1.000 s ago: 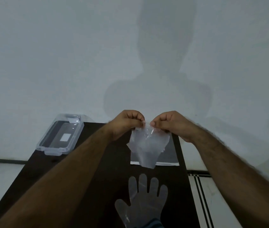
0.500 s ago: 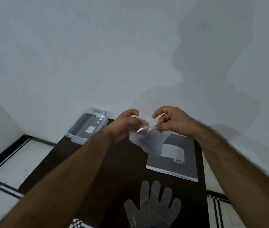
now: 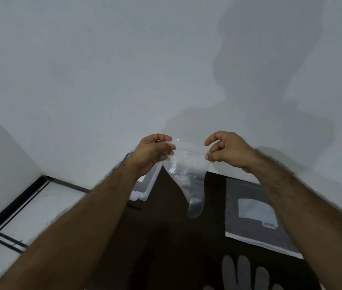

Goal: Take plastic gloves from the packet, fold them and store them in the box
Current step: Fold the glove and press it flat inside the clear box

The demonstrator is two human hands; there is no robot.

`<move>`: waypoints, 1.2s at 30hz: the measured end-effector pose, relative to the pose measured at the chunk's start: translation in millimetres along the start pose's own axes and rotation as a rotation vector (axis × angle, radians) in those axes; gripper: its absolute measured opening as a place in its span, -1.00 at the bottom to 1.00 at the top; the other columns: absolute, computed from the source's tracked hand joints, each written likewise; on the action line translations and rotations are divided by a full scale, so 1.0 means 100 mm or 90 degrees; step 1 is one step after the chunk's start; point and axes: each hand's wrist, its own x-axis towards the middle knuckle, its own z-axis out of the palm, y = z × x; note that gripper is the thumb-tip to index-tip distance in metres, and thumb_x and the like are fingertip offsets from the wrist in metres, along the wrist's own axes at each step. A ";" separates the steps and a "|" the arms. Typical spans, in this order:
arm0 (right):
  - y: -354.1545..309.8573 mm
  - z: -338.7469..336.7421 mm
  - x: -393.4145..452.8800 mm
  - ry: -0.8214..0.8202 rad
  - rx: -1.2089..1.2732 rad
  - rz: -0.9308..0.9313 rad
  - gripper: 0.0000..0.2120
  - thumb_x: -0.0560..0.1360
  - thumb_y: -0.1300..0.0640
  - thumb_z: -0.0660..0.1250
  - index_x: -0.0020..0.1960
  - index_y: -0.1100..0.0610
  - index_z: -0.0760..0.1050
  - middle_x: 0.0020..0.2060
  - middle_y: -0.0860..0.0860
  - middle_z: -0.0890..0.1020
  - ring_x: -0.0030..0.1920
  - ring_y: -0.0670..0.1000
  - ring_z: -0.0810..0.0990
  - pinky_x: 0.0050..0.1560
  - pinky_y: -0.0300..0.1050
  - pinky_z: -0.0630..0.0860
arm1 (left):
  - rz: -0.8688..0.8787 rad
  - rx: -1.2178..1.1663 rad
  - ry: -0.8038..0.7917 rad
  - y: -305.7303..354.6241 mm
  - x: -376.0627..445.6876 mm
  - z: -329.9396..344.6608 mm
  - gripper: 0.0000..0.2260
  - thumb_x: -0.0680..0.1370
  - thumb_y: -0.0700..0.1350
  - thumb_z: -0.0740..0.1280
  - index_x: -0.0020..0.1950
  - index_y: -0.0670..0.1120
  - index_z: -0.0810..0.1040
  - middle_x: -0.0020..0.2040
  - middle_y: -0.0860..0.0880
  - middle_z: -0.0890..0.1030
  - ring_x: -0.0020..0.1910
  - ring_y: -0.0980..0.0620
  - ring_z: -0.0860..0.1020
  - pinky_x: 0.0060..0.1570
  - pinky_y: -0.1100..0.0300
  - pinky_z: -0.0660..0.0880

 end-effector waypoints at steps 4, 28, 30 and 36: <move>-0.40 0.34 0.76 0.061 -0.004 0.034 -0.68 0.42 0.31 0.61 0.11 0.13 0.62 -0.20 0.11 0.78 -0.18 0.02 0.74 -0.09 -0.07 0.60 | 0.015 0.107 0.050 0.25 0.56 -0.62 -0.72 0.51 -0.32 0.57 0.19 -0.22 0.65 -0.06 -0.16 0.77 -0.10 -0.08 0.72 -0.05 0.04 0.64; -0.59 1.88 1.85 0.121 -0.262 -0.183 -0.67 0.48 0.18 0.49 0.22 0.00 0.59 -0.13 -0.15 0.72 -0.11 -0.08 0.69 0.06 -0.04 0.65 | 0.213 0.364 -0.118 0.13 1.44 -2.56 -0.61 0.47 -0.25 0.65 0.26 -0.08 0.68 -0.08 -0.01 0.80 0.04 0.05 0.76 0.27 0.28 0.55; -0.42 2.04 1.92 0.086 -0.316 -0.170 -0.68 0.50 0.15 0.47 0.25 0.00 0.58 -0.13 -0.13 0.72 -0.15 -0.05 0.67 0.06 -0.02 0.64 | 0.216 0.426 -0.126 -0.13 1.51 -2.65 -0.62 0.47 -0.21 0.66 0.24 -0.07 0.69 -0.09 0.05 0.80 0.03 0.09 0.75 0.23 0.37 0.53; 0.02 2.43 2.02 -0.002 -0.415 -0.154 -0.77 0.59 0.11 0.33 0.23 0.01 0.60 -0.09 -0.02 0.76 -0.15 0.06 0.68 0.13 0.01 0.56 | 0.242 0.594 -0.187 -0.78 1.59 -2.81 -0.71 0.49 -0.23 0.63 0.18 -0.05 0.73 -0.05 0.08 0.75 -0.06 0.15 0.71 0.09 0.28 0.62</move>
